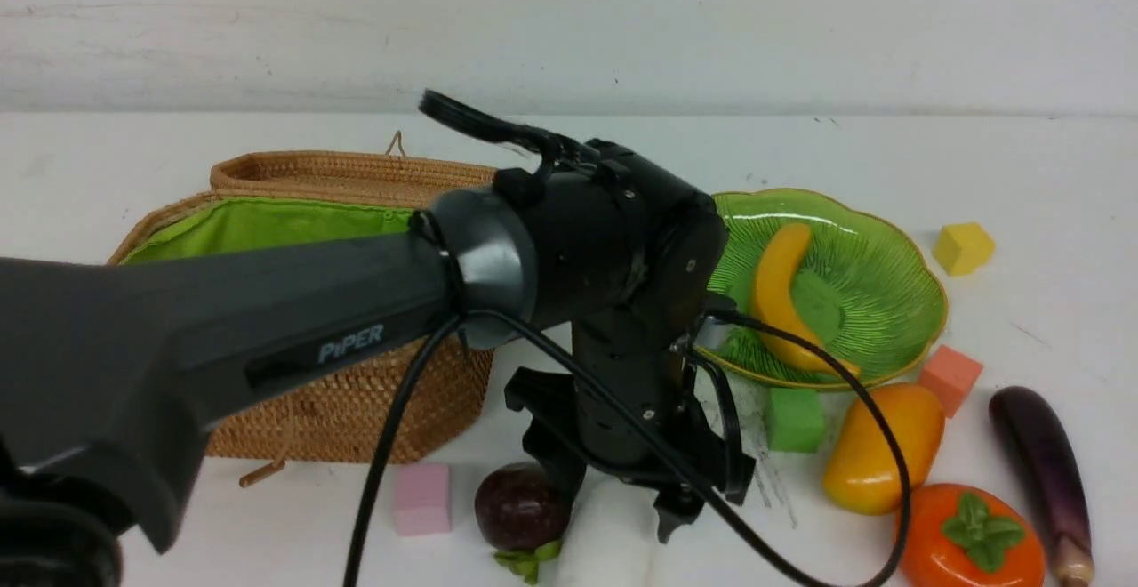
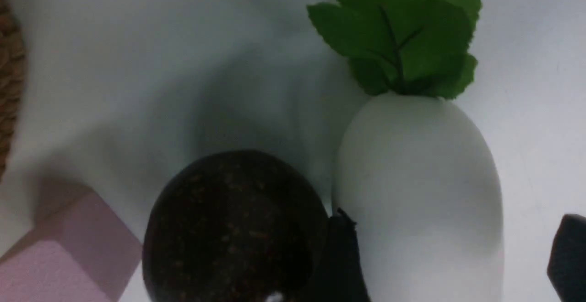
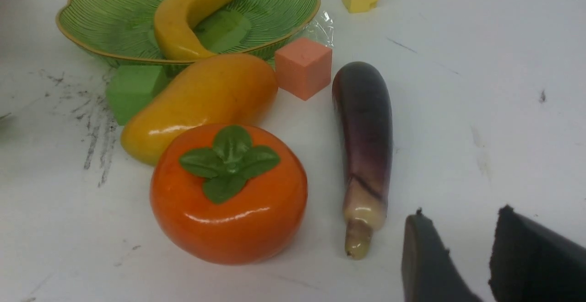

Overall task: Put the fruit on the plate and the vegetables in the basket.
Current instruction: Take a daikon with your left arm and place it on the basket on the left.

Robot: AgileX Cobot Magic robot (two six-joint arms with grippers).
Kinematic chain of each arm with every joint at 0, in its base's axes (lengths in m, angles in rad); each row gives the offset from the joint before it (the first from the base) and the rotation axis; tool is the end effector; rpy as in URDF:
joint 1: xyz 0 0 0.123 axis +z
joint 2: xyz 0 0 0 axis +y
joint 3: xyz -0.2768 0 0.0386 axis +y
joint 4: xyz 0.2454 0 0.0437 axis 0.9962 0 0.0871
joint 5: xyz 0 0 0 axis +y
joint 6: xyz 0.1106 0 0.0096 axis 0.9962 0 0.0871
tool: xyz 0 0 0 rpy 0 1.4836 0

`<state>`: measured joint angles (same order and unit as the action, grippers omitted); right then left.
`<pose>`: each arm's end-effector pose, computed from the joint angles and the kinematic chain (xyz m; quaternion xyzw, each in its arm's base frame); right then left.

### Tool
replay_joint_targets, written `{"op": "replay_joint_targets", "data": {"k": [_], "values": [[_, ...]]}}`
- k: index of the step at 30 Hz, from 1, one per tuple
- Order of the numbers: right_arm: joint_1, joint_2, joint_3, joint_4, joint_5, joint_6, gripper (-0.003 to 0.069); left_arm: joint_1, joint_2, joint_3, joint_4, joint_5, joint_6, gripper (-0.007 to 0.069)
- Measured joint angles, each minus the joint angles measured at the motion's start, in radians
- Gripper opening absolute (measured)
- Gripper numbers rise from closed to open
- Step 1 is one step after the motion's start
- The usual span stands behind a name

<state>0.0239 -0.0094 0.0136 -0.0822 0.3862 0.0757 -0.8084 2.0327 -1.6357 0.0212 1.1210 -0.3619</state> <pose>0.0744 -0.0017 0.1686 -0.0006 0.8054 -0.0055 0.5927 0.2892 -0.2998 0.1891 0.2247 0.9719 -0.0304 0.0637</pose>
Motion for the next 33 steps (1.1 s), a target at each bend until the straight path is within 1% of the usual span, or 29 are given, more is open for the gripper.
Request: {"op": "replay_joint_targets", "data": {"k": [8, 11, 15, 19, 23, 28, 30, 32, 33], "values": [[0.0, 0.0, 0.0, 0.0, 0.0, 0.0, 0.0243, 0.0, 0.048, 0.0, -0.027, -0.012, -0.005, 0.0554], [0.0, 0.0, 0.0, 0.0, 0.0, 0.0, 0.0243, 0.0, 0.057, 0.0, -0.042, -0.014, 0.0, 0.0542], [0.0, 0.0, 0.0, 0.0, 0.0, 0.0, 0.0243, 0.0, 0.058, 0.0, -0.089, -0.014, 0.038, 0.0505], [0.0, 0.0, 0.0, 0.0, 0.0, 0.0, 0.0243, 0.0, 0.058, -0.013, -0.169, 0.012, 0.097, 0.0505], [0.0, 0.0, 0.0, 0.0, 0.0, 0.0, 0.0243, 0.0, 0.03, -0.078, -0.196, 0.054, 0.136, 0.0505], [0.0, 0.0, 0.0, 0.0, 0.0, 0.0, 0.0243, 0.014, -0.065, -0.209, -0.106, 0.097, 0.138, 0.0505], [0.0, 0.0, 0.0, 0.0, 0.0, 0.0, 0.0243, 0.052, -0.126, -0.275, 0.02, 0.102, 0.108, 0.0505], [0.0, 0.0, 0.0, 0.0, 0.0, 0.0, 0.0243, 0.097, -0.162, -0.294, 0.115, 0.106, 0.078, 0.0505], [0.0, 0.0, 0.0, 0.0, 0.0, 0.0, 0.0243, 0.128, -0.186, -0.298, 0.186, 0.112, 0.053, 0.0505]]}}
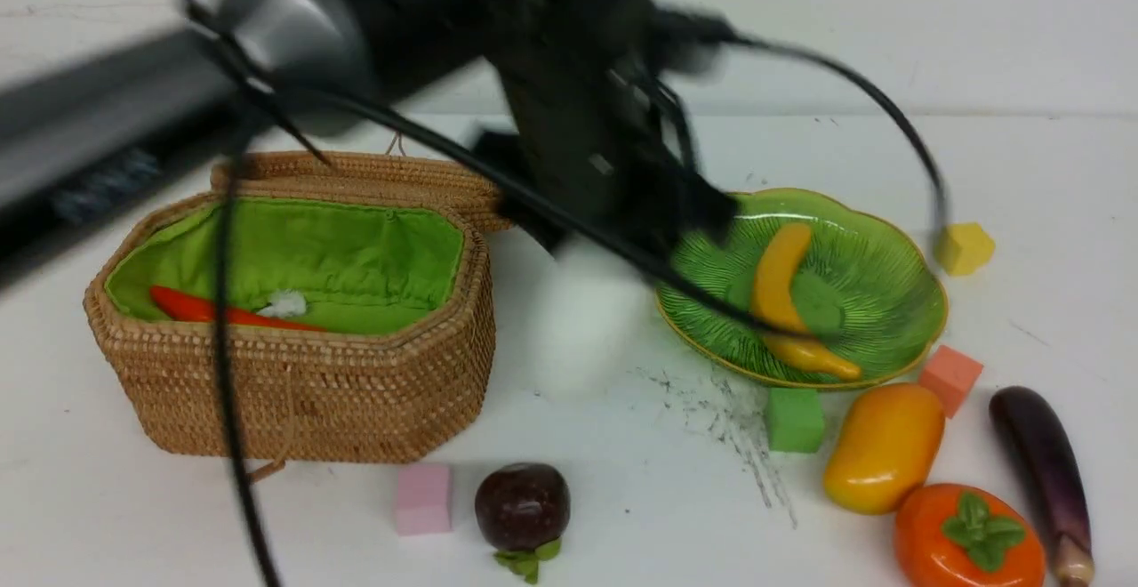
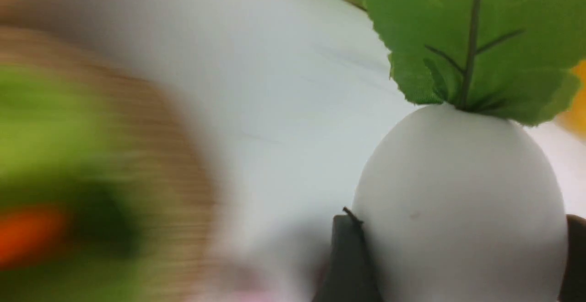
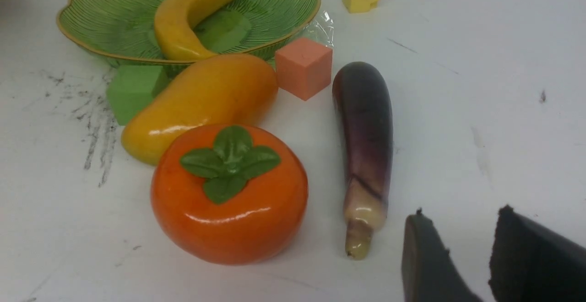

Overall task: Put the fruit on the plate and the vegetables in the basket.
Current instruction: Take a daikon with your left arm and place it on the basket on the left.

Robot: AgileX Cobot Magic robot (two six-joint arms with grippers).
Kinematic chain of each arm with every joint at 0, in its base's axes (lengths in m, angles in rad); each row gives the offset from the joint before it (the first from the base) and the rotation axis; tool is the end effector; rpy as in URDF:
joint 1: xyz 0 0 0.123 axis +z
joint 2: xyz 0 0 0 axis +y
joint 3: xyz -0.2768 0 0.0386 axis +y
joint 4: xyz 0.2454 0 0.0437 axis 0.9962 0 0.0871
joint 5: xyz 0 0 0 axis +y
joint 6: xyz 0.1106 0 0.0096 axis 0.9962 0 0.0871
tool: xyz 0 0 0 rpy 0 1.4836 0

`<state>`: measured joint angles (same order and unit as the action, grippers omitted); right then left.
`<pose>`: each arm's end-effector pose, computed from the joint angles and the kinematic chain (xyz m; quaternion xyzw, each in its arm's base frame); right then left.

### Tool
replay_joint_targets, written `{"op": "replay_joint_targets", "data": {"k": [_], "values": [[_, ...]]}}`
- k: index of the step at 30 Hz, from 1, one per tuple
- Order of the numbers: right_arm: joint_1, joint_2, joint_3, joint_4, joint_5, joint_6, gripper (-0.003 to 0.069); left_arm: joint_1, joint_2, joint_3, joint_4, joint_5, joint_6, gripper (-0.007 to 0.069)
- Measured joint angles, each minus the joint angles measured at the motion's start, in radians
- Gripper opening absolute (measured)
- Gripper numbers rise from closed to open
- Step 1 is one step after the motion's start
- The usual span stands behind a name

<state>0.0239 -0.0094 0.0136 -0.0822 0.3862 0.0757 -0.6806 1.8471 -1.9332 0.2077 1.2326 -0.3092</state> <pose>0.0744 -0.0017 0.1686 -0.0006 0.8054 -0.0055 0.5927 0.3301 -0.2395 0.3488 0.1861 0.9441 -0.0286 0.2705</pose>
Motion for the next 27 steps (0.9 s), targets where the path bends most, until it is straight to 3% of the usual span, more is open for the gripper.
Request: {"op": "replay_joint_targets", "data": {"k": [5, 11, 21, 25, 27], "values": [[0.0, 0.0, 0.0, 0.0, 0.0, 0.0, 0.0243, 0.184, -0.044, -0.001, 0.148, 0.012, -0.122, 0.0505], [0.0, 0.0, 0.0, 0.0, 0.0, 0.0, 0.0243, 0.366, -0.018, 0.065, 0.112, 0.014, -0.226, 0.0505], [0.0, 0.0, 0.0, 0.0, 0.0, 0.0, 0.0243, 0.372, 0.031, 0.079, 0.106, 0.002, -0.24, 0.0508], [0.0, 0.0, 0.0, 0.0, 0.0, 0.0, 0.0243, 0.37, 0.03, 0.079, 0.099, 0.006, -0.236, 0.057], [0.0, 0.0, 0.0, 0.0, 0.0, 0.0, 0.0243, 0.37, 0.029, 0.079, 0.096, 0.006, -0.224, 0.0638]]}}
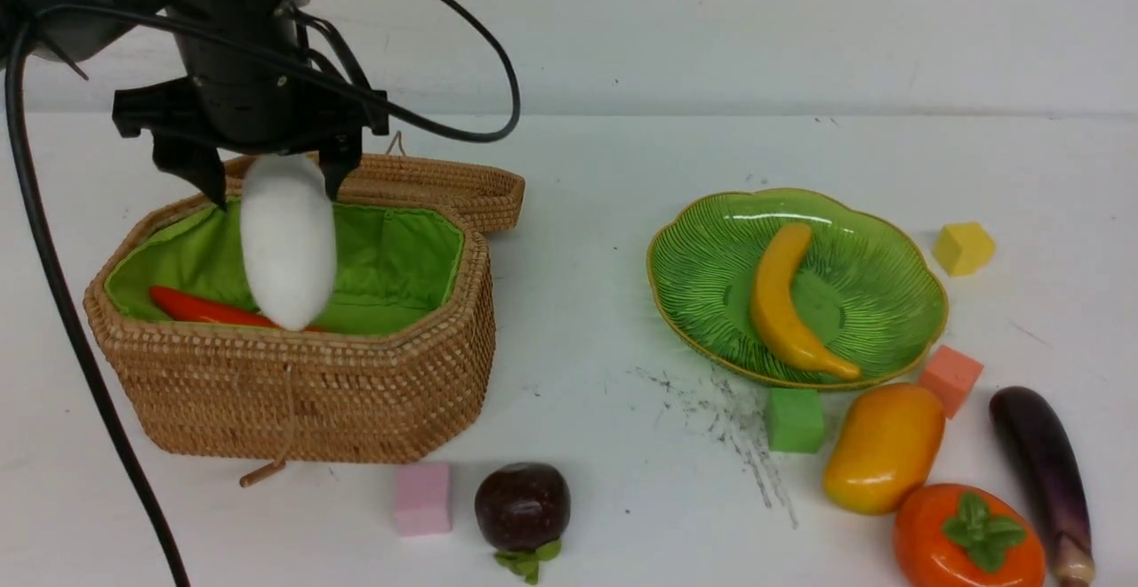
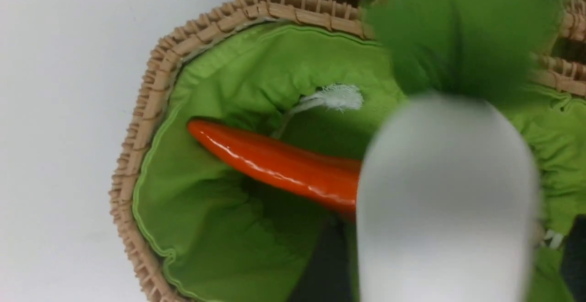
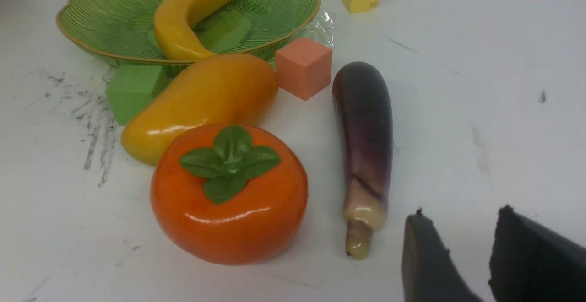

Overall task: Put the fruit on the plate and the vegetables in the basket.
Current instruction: Take a daikon with your left arm and place it on the basket on the left, then grab a mangosteen with your left arm and put it on the plate on the right

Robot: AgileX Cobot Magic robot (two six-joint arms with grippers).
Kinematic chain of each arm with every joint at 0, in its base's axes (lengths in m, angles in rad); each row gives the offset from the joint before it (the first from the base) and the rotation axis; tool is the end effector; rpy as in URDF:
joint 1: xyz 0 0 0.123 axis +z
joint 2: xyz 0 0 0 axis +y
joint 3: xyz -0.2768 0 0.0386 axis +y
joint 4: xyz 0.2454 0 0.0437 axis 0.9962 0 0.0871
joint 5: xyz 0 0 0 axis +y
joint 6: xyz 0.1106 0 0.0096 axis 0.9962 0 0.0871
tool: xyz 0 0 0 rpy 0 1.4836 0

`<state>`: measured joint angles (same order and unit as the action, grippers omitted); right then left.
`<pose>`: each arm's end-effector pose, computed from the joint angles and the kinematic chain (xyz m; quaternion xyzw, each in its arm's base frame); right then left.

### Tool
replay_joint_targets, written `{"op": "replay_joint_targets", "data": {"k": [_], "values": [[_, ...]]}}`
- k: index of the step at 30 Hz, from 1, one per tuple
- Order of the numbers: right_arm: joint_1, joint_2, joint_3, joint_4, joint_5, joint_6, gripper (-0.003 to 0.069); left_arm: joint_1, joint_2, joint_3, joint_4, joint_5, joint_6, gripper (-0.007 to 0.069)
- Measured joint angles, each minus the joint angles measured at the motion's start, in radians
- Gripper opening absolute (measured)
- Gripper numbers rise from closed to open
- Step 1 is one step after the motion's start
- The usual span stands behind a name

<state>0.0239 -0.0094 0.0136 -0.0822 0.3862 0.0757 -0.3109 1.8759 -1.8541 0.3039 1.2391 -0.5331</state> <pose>0.0744 -0.0017 0.1686 -0.0006 0.8054 -0.0055 0.5927 0.3988 -0.0952 0.3162 -0.0875 0.9653 0.0570 0.2393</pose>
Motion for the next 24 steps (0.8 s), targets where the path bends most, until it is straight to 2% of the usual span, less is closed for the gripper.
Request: {"op": "replay_joint_targets", "data": {"k": [2, 5, 12, 15, 17, 21, 24], "values": [[0.0, 0.0, 0.0, 0.0, 0.0, 0.0, 0.0243, 0.0, -0.005, 0.0, -0.01, 0.002, 0.005, 0.0664], [0.0, 0.0, 0.0, 0.0, 0.0, 0.0, 0.0243, 0.0, -0.031, 0.0, -0.056, 0.002, 0.021, 0.0663], [0.0, 0.0, 0.0, 0.0, 0.0, 0.0, 0.0243, -0.035, -0.111, 0.023, -0.314, 0.007, 0.135, 0.0581], [0.0, 0.0, 0.0, 0.0, 0.0, 0.0, 0.0243, -0.118, -0.117, 0.069, -0.401, 0.006, 0.164, 0.0553], [0.0, 0.0, 0.0, 0.0, 0.0, 0.0, 0.0243, -0.184, -0.116, 0.108, -0.412, 0.003, 0.165, 0.0549], [0.0, 0.0, 0.0, 0.0, 0.0, 0.0, 0.0243, -0.346, -0.084, 0.214, -0.363, 0.001, 0.148, 0.0545], [0.0, 0.0, 0.0, 0.0, 0.0, 0.0, 0.0243, -0.423, -0.04, 0.257, -0.304, 0.001, 0.135, 0.0543]]}}
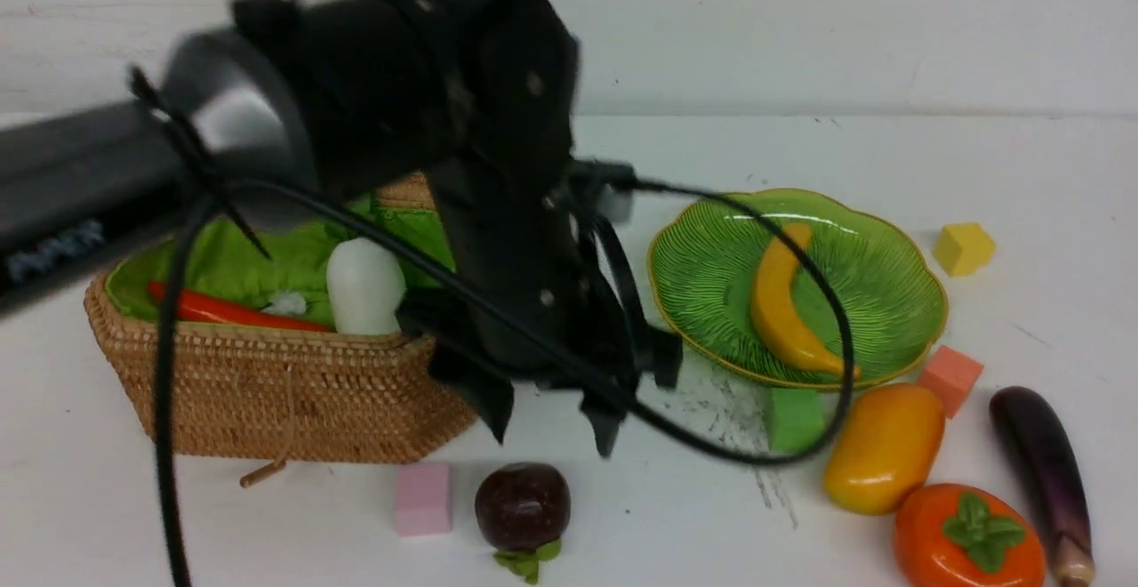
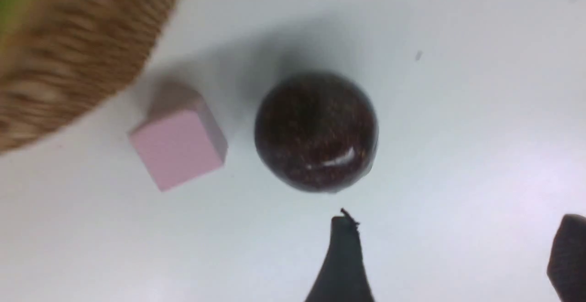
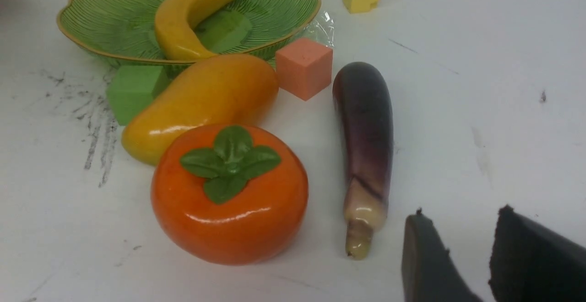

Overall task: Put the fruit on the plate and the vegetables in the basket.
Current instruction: Grab a mangosteen with your left arm and put it on the plate on the right

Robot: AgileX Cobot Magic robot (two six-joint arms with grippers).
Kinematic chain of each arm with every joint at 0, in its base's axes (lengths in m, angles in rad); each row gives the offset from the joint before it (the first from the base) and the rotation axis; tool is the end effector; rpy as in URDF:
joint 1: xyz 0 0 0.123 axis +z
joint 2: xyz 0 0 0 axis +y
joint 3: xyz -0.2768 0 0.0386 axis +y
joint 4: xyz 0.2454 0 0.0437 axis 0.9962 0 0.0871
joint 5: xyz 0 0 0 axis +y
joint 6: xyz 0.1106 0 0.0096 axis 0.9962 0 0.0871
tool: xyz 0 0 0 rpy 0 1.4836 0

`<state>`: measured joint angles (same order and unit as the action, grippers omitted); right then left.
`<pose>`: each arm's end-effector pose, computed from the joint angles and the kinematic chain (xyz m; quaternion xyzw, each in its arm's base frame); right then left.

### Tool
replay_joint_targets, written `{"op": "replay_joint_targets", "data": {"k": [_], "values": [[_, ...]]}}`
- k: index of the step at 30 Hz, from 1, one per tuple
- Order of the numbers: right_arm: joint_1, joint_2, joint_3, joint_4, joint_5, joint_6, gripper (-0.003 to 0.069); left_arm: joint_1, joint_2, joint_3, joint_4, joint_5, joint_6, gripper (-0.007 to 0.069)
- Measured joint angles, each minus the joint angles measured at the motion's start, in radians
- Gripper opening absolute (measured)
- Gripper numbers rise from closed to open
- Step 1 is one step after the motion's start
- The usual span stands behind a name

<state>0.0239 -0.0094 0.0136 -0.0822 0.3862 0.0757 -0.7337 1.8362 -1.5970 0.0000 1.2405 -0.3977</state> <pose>0.0744 -0.0017 0.1686 -0.0006 0.8054 -0.0055 0.5927 0.2809 -0.2533 0.2550 0.1665 0.9820 -0.0477 0.0752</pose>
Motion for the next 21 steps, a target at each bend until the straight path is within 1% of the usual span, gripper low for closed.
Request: {"op": "replay_joint_targets", "data": {"k": [4, 6, 12, 16, 21], "values": [[0.0, 0.0, 0.0, 0.0, 0.0, 0.0, 0.0243, -0.042, 0.063, 0.009, 0.038, -0.012, -0.024, 0.0543], [0.0, 0.0, 0.0, 0.0, 0.0, 0.0, 0.0243, -0.042, 0.086, 0.011, 0.053, -0.016, -0.036, 0.0543], [0.0, 0.0, 0.0, 0.0, 0.0, 0.0, 0.0243, -0.031, 0.132, 0.011, 0.165, -0.022, -0.09, 0.0543], [0.0, 0.0, 0.0, 0.0, 0.0, 0.0, 0.0243, -0.027, 0.134, 0.011, 0.181, -0.022, -0.097, 0.0546], [0.0, 0.0, 0.0, 0.0, 0.0, 0.0, 0.0243, -0.026, 0.169, 0.011, 0.163, -0.023, -0.097, 0.0549]]}}
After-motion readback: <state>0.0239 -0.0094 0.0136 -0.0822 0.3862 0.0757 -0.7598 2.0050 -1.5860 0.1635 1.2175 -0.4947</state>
